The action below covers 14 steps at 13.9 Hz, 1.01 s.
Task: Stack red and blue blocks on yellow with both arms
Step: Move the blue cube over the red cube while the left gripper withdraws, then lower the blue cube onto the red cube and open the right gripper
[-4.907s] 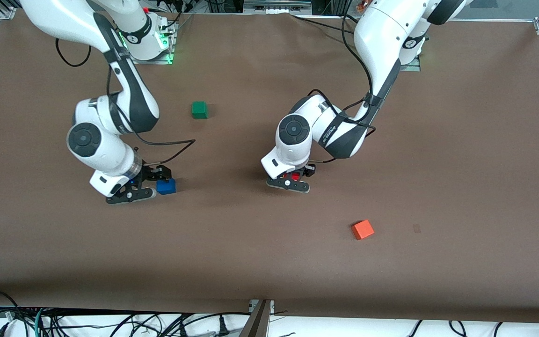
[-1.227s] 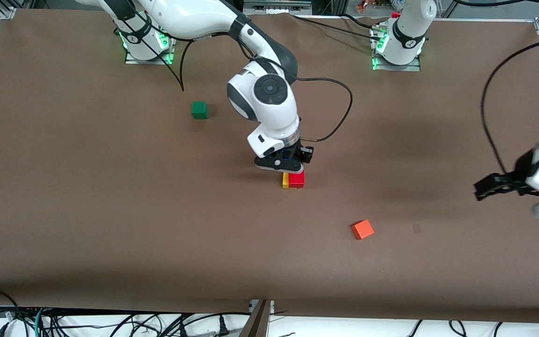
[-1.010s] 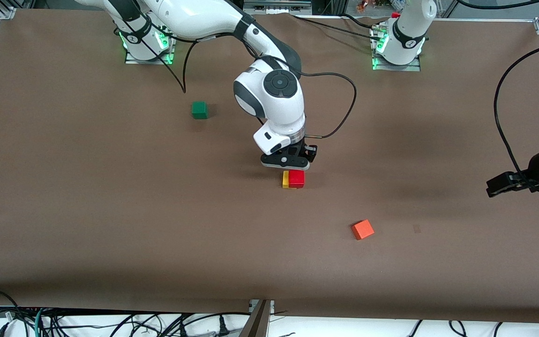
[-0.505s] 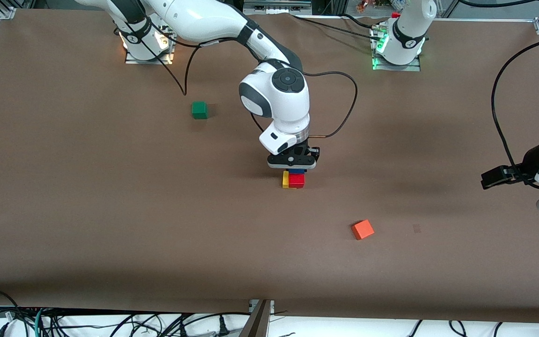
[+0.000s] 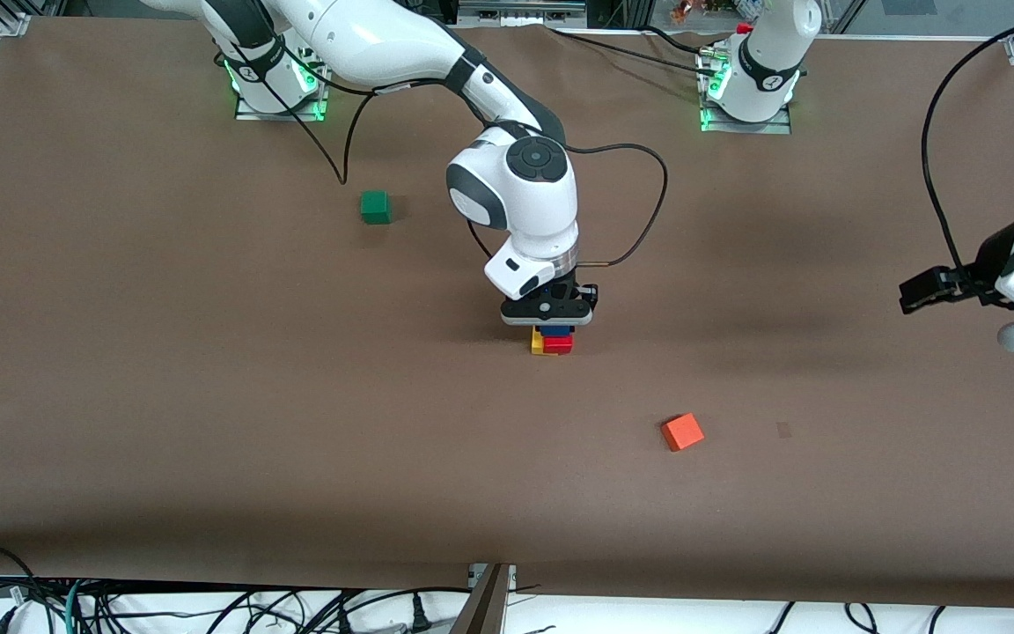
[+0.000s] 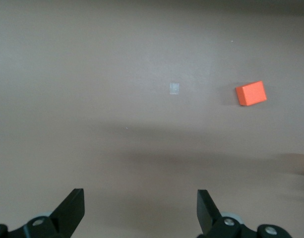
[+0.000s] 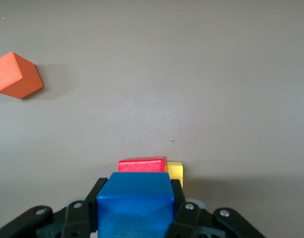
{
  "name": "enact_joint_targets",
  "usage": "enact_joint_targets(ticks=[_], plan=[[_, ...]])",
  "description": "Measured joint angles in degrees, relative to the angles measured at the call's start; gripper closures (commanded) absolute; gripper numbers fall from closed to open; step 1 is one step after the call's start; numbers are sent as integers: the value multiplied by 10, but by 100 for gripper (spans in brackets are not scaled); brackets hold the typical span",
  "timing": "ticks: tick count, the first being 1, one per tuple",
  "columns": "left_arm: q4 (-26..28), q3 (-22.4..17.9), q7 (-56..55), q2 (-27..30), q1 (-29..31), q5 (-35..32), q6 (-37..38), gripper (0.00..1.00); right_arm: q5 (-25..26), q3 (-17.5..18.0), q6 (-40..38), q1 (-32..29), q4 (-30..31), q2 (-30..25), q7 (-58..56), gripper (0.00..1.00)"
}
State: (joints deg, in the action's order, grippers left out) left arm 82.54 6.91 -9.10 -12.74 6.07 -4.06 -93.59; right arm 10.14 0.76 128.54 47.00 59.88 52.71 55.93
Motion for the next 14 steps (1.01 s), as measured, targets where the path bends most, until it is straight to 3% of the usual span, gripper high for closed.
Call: enact_joint_targets(ticks=[6,7,9,14], plan=[[34,0,0,12,14,10,-10,0,1,0,5,3,0,6,0,34],[34,0,0,12,14,10,-10,0,1,0,5,3,0,6,0,27],[34,0,0,12,14,10,-11,0,1,0,5,3,0,6,0,0],[33,0,0,12,14,10,-13,0,1,-4,-37,-1,-15,-1,0,0]])
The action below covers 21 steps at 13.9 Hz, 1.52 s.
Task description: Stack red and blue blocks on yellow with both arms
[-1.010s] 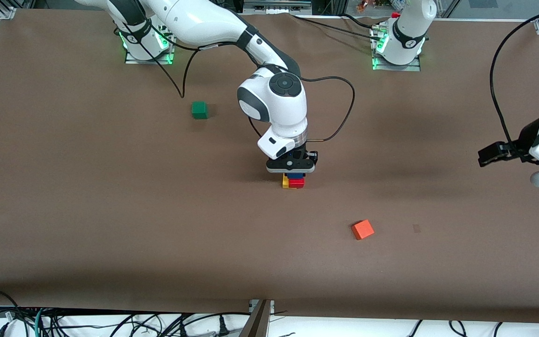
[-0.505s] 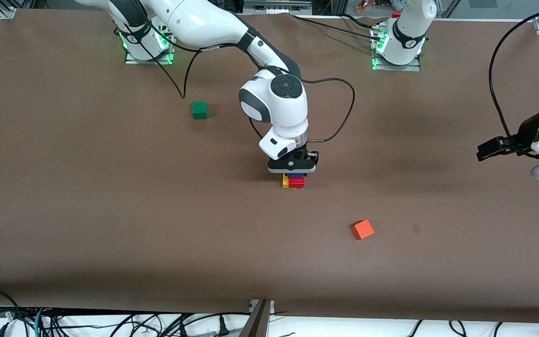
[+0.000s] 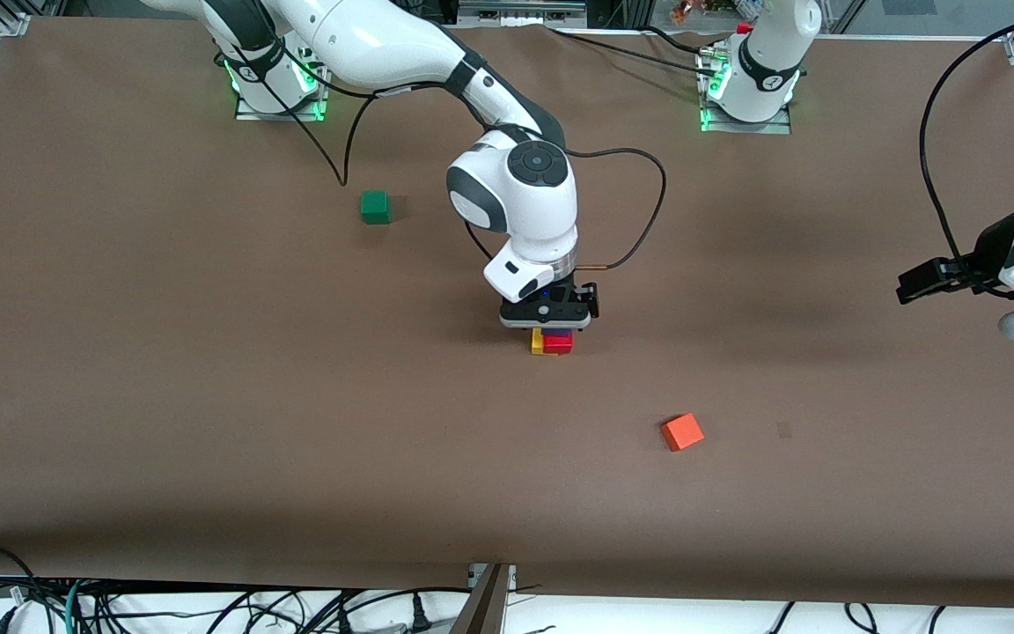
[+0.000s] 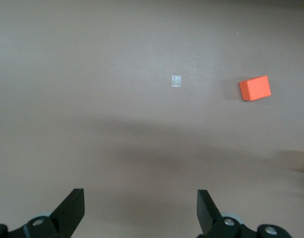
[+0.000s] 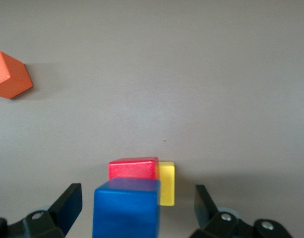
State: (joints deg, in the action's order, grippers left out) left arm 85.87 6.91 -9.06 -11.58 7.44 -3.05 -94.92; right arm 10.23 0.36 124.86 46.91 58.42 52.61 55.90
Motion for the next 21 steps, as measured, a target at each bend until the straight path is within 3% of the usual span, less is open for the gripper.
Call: enact_joint_targets(ticks=[4,10,14,16,19,21], plan=[[-4,0,0,0,0,0,-3,0,-49,-2,-84,-29,-15,-56,-18,0],[-5,-1,0,0,3,0,-4,0,-117,-5,-296,-125,-14,-156,-146,0],[-6,-1,0,0,3,0,-4,0,-146,-5,-392,-190,-7,-204,-246,0],[-6,-1,0,0,3,0,-4,0,-152,-15,-406,-208,36,-248,-285,0],[-7,-1,0,0,3,0,-4,0,-153,-51,-401,-224,137,-332,-363,0],[-7,-1,0,0,3,0,-4,0,-153,-57,-383,-258,213,-391,-423,0]])
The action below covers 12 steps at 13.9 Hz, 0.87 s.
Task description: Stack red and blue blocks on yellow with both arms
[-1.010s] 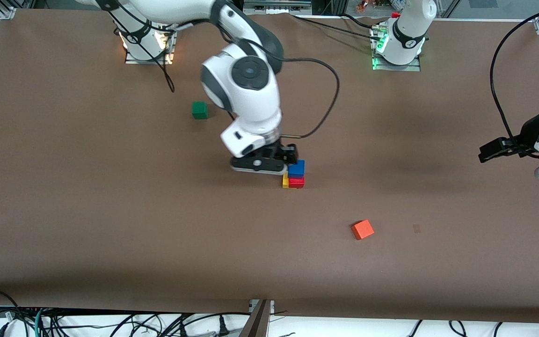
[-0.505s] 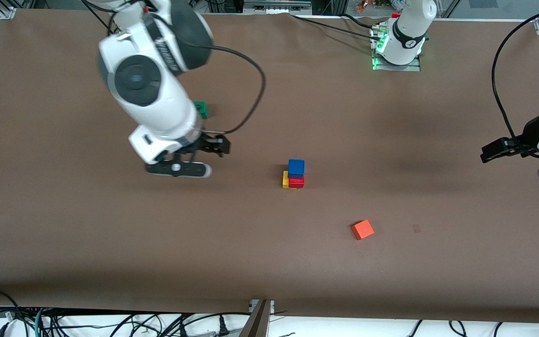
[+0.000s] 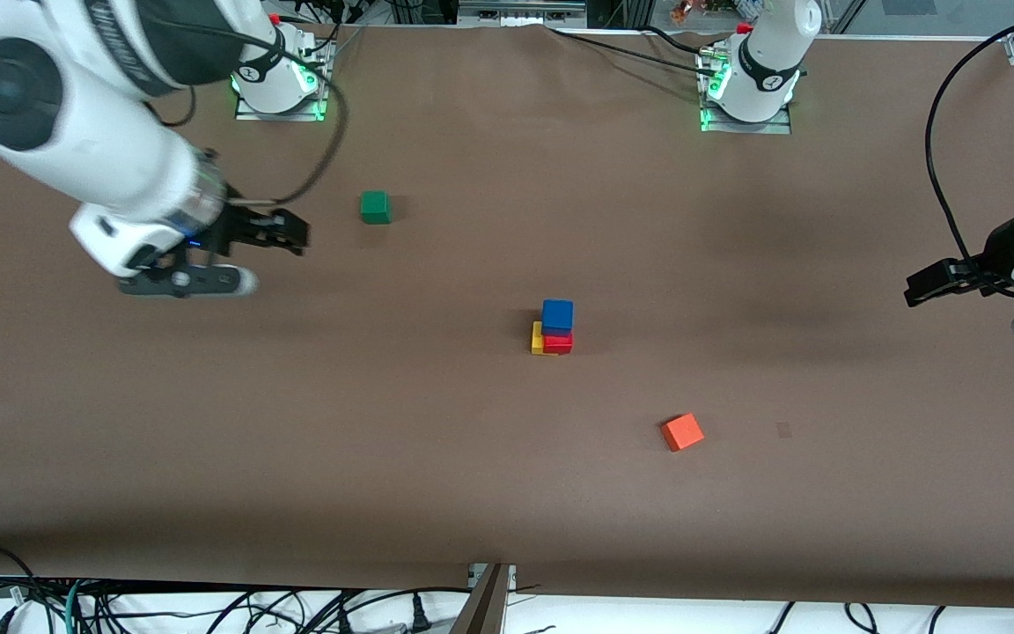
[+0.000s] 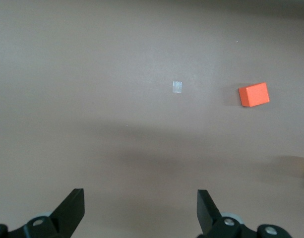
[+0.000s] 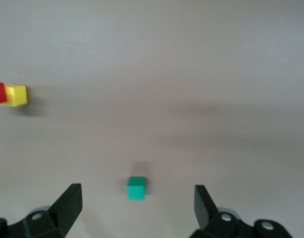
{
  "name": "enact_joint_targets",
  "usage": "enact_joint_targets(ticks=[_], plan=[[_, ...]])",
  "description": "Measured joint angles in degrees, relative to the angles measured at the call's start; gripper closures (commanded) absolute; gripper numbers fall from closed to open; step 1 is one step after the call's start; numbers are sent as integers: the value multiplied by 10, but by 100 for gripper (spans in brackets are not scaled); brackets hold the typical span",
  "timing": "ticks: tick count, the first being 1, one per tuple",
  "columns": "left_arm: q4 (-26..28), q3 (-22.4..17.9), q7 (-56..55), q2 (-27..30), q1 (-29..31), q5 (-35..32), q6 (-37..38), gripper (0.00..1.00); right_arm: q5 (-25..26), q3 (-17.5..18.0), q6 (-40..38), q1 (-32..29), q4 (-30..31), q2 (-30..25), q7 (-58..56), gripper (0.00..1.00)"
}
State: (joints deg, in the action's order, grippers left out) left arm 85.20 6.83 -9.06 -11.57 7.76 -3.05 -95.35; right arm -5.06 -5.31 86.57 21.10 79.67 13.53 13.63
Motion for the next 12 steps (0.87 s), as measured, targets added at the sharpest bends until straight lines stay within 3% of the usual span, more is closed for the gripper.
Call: enact_joint_targets(ticks=[3,5,12], plan=[[0,0,0,0,0,0,0,0,0,-2,45,-45,115,-83,-71,0],[0,0,0,0,0,0,0,0,5,-2,55,-51,159,-118,-81,0],[0,0,0,0,0,0,0,0,16,4,73,-48,163,-129,-81,0]])
